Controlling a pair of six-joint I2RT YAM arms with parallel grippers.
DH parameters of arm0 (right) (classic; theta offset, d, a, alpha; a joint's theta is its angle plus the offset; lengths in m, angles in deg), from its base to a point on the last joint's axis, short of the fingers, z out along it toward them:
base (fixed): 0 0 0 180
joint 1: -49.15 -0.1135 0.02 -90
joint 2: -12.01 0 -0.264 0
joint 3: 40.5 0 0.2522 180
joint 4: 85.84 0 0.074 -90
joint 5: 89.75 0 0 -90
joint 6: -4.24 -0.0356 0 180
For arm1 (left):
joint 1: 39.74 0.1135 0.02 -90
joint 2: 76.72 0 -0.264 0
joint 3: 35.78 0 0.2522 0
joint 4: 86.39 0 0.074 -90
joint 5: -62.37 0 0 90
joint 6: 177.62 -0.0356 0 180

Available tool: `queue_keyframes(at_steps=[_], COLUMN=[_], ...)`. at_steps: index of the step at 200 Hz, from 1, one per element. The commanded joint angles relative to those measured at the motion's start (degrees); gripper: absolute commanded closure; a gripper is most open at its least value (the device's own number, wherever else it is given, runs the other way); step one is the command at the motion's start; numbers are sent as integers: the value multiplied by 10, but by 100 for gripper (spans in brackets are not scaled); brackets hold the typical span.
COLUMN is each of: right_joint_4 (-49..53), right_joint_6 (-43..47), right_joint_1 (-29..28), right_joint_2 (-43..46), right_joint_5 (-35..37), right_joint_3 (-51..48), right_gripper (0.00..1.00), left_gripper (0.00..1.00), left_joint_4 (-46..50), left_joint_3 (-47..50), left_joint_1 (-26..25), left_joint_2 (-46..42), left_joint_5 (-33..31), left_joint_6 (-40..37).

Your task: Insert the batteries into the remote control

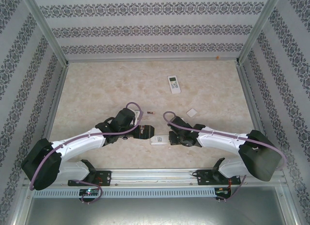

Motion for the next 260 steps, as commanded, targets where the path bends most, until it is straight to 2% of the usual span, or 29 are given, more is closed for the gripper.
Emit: queue_keyframes(at_steps=[1, 74, 92, 129, 143, 181, 222, 260], right_joint_4=[16, 59, 64, 52, 52, 44, 50, 55], right_joint_6=[-12, -13, -23, -21, -20, -21, -22, -45], right_joint_1=[-7, 3, 17, 35, 35, 34, 33, 22], right_joint_2=[-1, 37, 34, 7, -6, -22, -25, -38], right_joint_5=[-7, -17, -6, -10, -10, -18, -15, -28], right_joint_3=[3, 42, 48, 47, 49, 49, 40, 25], right_gripper=[81, 70, 71, 73, 75, 80, 87, 88], left_gripper=[0, 0, 2, 20, 24, 31, 35, 40], left_joint_4=[-4, 9, 13, 34, 35, 38, 13, -4], left_joint_3=[-10, -23, -40, -75, -81, -91, -83, -74], left_joint_1=[-6, -13, -24, -39, -42, -43, -43, -45], left_joint_2=[-5, 28, 56, 119, 131, 159, 174, 186], left_joint_5=[-6, -6, -5, -6, -7, 7, 25, 34], left_joint_6=[-6, -2, 1, 22, 23, 28, 43, 68])
